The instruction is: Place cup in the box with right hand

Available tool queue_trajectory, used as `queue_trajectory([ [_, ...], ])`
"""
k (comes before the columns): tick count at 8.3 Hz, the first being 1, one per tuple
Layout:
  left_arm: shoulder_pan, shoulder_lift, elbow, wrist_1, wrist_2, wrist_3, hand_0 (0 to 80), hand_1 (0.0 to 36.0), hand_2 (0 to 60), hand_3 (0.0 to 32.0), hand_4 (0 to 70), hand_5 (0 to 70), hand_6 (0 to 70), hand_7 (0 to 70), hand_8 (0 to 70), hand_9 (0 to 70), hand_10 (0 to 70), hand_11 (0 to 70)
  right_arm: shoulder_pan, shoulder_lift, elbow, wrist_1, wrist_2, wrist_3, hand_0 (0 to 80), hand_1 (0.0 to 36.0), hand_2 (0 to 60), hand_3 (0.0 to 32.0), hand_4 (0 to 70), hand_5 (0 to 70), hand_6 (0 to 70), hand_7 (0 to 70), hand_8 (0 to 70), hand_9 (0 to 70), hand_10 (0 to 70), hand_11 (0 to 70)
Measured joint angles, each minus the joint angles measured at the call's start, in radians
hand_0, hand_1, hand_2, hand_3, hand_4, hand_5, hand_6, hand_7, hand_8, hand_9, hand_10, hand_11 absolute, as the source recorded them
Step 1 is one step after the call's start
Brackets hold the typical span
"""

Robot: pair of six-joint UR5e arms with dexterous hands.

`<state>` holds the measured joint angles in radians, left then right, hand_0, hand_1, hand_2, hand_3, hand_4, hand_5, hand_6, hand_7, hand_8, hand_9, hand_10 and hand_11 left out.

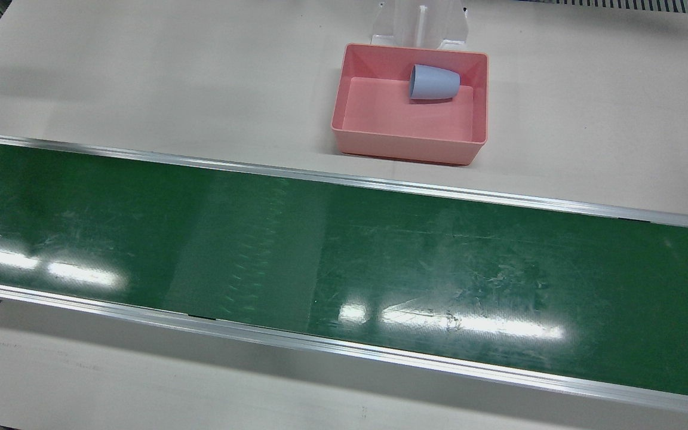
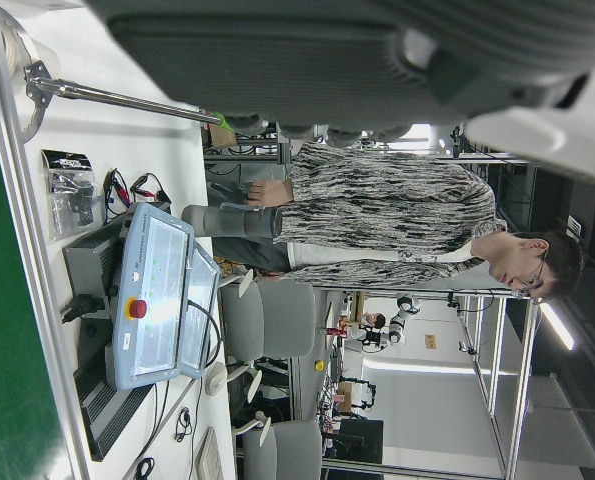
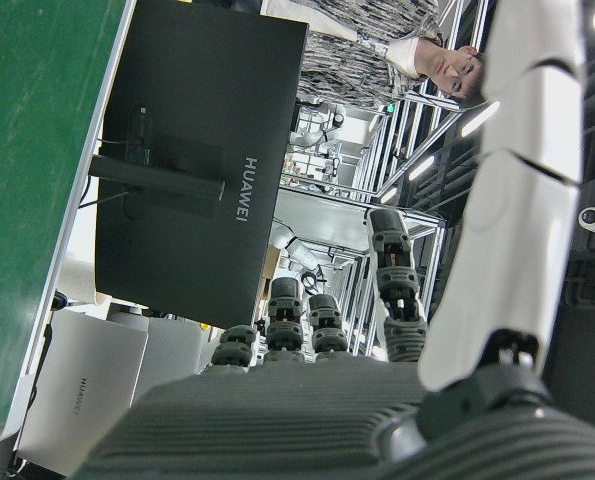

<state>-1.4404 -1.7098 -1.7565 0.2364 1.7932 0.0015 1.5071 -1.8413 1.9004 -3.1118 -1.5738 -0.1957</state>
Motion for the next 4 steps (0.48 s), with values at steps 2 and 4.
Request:
queue_trajectory([
  [2, 0.000, 0.000, -0.002, 0.000, 0.000, 0.000, 0.0, 0.0, 0.0, 0.0, 0.0, 0.0, 0.0, 0.0, 0.0, 0.0, 0.0, 0.0, 0.028, -0.037, 0.012, 0.030, -0.008, 0.004, 57.6, 14.0, 1.4, 0.0, 21.1, 6.7, 5.9, 18.4, 10.5, 18.8, 4.0, 7.7],
  [4, 0.000, 0.000, -0.003, 0.002, 0.000, -0.001, 0.0, 0.0, 0.0, 0.0, 0.0, 0.0, 0.0, 0.0, 0.0, 0.0, 0.0, 0.0, 0.032, -0.045, 0.013, 0.035, -0.009, 0.004, 56.4, 15.8, 4.6, 0.0, 17.9, 6.9, 6.0, 18.6, 10.6, 18.9, 4.5, 8.4],
])
